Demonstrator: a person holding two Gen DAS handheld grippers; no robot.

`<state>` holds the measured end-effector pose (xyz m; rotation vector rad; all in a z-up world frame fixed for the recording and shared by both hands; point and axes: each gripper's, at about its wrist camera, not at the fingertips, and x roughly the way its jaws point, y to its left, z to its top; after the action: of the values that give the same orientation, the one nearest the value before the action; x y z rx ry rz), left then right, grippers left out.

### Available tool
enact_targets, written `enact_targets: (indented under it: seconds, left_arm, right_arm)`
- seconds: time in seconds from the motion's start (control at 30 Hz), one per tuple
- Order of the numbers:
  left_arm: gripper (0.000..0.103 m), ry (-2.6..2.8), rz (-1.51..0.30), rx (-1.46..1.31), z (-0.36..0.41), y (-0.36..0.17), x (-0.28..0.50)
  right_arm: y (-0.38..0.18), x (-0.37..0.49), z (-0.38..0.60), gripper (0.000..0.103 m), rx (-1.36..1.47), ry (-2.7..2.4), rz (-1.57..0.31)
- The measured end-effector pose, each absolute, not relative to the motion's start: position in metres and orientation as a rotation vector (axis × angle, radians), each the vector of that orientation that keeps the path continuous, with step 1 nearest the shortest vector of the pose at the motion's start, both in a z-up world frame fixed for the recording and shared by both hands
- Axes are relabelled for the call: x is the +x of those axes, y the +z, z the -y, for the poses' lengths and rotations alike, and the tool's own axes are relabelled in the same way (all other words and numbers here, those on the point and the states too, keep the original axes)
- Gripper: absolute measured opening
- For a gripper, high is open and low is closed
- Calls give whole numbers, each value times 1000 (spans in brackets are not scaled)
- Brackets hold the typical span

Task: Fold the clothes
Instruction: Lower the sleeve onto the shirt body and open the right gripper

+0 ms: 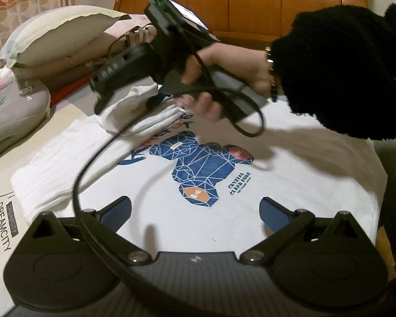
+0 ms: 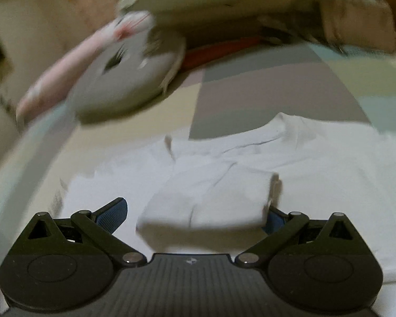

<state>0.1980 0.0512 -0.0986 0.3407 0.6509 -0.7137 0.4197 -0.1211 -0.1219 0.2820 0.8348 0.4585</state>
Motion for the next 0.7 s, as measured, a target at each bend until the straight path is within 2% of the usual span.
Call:
enact_targets:
  seconds: [0.13, 0.47, 0.7]
  left_arm:
    - [102, -718, -661, 354, -47, -103, 199]
    - [102, -736, -663, 372, -41, -105, 194]
    - [102, -750, -650, 379, -38, -102, 189]
  right_arm:
    - [-116, 425, 100, 103, 297, 524, -792]
    - [-86, 390, 18, 103, 33, 697, -672]
    - [-63, 394, 47, 103, -130, 387, -554]
